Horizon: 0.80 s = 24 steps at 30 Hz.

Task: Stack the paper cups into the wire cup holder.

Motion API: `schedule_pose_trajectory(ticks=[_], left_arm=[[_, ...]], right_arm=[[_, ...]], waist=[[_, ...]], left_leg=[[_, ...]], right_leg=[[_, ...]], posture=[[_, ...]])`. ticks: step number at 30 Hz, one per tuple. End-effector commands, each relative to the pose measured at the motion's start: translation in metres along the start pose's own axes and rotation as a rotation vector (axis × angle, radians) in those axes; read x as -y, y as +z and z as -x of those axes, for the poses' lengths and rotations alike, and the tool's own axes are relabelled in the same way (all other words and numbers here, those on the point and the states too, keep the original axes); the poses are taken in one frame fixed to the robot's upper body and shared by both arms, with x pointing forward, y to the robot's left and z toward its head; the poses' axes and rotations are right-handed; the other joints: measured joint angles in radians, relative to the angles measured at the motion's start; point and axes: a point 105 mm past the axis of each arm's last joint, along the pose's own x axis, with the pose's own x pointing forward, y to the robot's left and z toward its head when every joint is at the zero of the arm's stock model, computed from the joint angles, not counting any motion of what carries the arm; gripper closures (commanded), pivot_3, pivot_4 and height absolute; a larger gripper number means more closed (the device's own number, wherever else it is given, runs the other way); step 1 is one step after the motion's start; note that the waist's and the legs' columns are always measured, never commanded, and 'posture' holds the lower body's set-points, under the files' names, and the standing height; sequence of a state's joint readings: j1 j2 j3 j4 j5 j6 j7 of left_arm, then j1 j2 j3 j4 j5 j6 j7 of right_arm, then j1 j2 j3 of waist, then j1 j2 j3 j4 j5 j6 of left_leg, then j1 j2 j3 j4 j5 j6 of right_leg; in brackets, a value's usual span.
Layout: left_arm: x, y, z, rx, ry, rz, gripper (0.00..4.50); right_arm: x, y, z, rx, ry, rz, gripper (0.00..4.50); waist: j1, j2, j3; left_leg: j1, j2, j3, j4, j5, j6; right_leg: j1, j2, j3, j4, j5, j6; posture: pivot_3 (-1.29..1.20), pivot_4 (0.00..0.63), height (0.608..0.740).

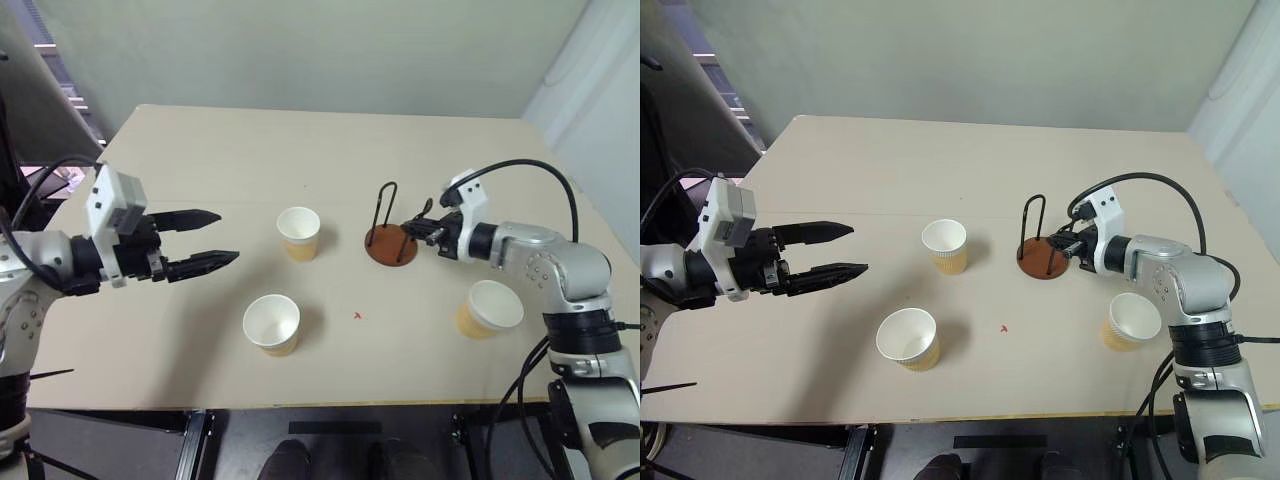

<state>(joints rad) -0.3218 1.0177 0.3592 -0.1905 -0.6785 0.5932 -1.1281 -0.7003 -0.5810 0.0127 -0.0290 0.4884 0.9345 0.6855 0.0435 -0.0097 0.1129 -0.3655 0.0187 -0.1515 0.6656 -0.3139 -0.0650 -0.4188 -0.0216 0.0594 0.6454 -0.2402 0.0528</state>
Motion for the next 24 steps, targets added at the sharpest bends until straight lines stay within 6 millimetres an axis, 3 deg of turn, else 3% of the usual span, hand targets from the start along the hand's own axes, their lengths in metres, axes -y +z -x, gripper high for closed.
schedule_pose_trajectory(ticks=[1, 5, 10, 18, 24], left_arm=[[0.005, 0.019, 0.004, 0.023, -0.031, -0.061, 0.70], [0.023, 0.022, 0.001, -0.007, -0.153, -0.075, 0.70], [0.041, 0.017, -0.006, -0.071, -0.280, -0.085, 0.70], [0.061, 0.006, -0.020, -0.131, -0.413, -0.090, 0.70], [0.061, 0.002, -0.021, -0.156, -0.414, -0.088, 0.70]], right_arm=[[-0.027, 0.008, 0.015, 0.027, 0.147, 0.077, 4.48], [-0.071, -0.004, 0.038, -0.037, 0.365, 0.148, 4.48], [-0.099, -0.024, 0.051, -0.116, 0.487, 0.191, 4.48], [-0.107, -0.034, 0.045, -0.116, 0.518, 0.229, 4.48], [-0.099, -0.046, 0.039, -0.118, 0.505, 0.259, 4.48]], waist=[[0.003, 0.000, 0.000], [0.003, 0.000, 0.000], [0.003, 0.000, 0.000], [-0.004, -0.001, 0.000], [-0.008, -0.001, -0.001]], left_leg=[[0.000, 0.000, 0.000, 0.000, 0.000, 0.000], [-0.002, -0.001, 0.002, 0.000, 0.000, -0.001], [0.000, -0.002, 0.002, 0.000, 0.000, -0.001], [0.004, 0.002, 0.002, 0.001, 0.000, -0.001], [0.004, 0.003, 0.001, 0.000, 0.000, -0.001]], right_leg=[[0.000, 0.000, 0.000, 0.000, 0.000, 0.000], [0.000, 0.001, 0.000, 0.000, 0.000, 0.000], [0.001, 0.001, 0.001, -0.001, 0.000, 0.000], [0.003, 0.001, 0.001, 0.001, 0.000, 0.000], [0.003, 0.002, 0.001, 0.001, 0.000, 0.000]], posture=[[0.00, 0.150, 0.740], [0.00, 0.150, 0.740], [0.00, 0.150, 0.740], [0.00, 0.150, 0.740], [0.00, 0.150, 0.740]])
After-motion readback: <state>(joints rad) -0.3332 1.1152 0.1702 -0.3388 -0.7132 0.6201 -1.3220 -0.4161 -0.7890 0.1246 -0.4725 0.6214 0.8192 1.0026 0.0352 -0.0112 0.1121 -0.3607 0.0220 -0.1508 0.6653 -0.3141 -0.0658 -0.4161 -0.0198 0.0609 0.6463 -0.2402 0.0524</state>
